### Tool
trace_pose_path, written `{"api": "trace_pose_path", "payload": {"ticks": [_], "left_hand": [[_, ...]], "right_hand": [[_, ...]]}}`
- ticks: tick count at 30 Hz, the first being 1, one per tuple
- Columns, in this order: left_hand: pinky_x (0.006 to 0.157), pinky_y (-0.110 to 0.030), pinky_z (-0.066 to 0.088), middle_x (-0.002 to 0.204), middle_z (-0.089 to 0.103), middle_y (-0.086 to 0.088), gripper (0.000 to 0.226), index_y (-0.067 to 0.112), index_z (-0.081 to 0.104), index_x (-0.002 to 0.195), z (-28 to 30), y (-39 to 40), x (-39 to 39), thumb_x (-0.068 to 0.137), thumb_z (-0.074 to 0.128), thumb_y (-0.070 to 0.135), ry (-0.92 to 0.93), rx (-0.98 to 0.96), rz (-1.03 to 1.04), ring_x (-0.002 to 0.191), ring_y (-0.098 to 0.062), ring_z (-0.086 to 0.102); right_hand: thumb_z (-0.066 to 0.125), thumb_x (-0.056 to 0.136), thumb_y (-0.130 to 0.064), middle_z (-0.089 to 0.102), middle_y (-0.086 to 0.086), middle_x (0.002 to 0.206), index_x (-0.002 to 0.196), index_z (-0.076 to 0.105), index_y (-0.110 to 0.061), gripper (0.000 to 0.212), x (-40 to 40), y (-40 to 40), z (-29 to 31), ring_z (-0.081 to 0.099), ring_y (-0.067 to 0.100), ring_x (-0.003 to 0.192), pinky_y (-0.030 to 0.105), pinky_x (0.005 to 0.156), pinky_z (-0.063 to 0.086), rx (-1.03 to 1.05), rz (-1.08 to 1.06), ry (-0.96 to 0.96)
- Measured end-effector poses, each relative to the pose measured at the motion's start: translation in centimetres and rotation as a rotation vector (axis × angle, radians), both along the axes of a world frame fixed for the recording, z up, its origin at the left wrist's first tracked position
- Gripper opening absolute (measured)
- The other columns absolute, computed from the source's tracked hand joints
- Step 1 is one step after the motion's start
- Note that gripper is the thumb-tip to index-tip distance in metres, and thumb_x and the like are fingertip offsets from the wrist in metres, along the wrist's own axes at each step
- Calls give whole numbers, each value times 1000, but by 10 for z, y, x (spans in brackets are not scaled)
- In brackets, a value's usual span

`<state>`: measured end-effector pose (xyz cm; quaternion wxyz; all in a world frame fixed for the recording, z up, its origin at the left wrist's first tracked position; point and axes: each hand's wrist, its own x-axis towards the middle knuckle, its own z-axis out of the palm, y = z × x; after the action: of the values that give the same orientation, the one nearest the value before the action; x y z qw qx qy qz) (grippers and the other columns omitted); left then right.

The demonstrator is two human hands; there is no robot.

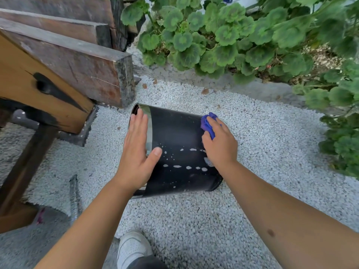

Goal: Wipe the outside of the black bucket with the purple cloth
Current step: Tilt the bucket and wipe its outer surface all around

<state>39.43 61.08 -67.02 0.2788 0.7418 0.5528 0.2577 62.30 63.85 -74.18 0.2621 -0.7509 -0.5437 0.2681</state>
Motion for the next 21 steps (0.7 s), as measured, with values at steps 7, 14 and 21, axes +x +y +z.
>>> {"api": "trace_pose_path", "payload": {"ticks": [7,14,21], "left_hand": [[122,-47,13,165,5,15,87,25,-4,157,-5,5,-1,92,26,75,-164,-61,40,152,-7,6],[121,-44,14,162,10,23,92,25,-4,156,-9,10,10,89,30,78,-363,-120,58,150,-2,11],[122,-50,13,161,9,21,94,24,-1,157,-9,14,8,88,28,80,-260,-92,88,151,-4,10]], "right_hand": [[56,89,-22,49,4,148,139,54,-23,49,-41,4,36,46,23,134,41,111,37,74,86,117],[46,90,-52,47,0,148,132,56,-35,47,-102,-20,68,38,28,139,42,103,42,255,204,88],[49,89,-32,60,12,134,122,67,-23,39,-80,-14,34,53,39,124,47,97,50,430,209,-109]]}}
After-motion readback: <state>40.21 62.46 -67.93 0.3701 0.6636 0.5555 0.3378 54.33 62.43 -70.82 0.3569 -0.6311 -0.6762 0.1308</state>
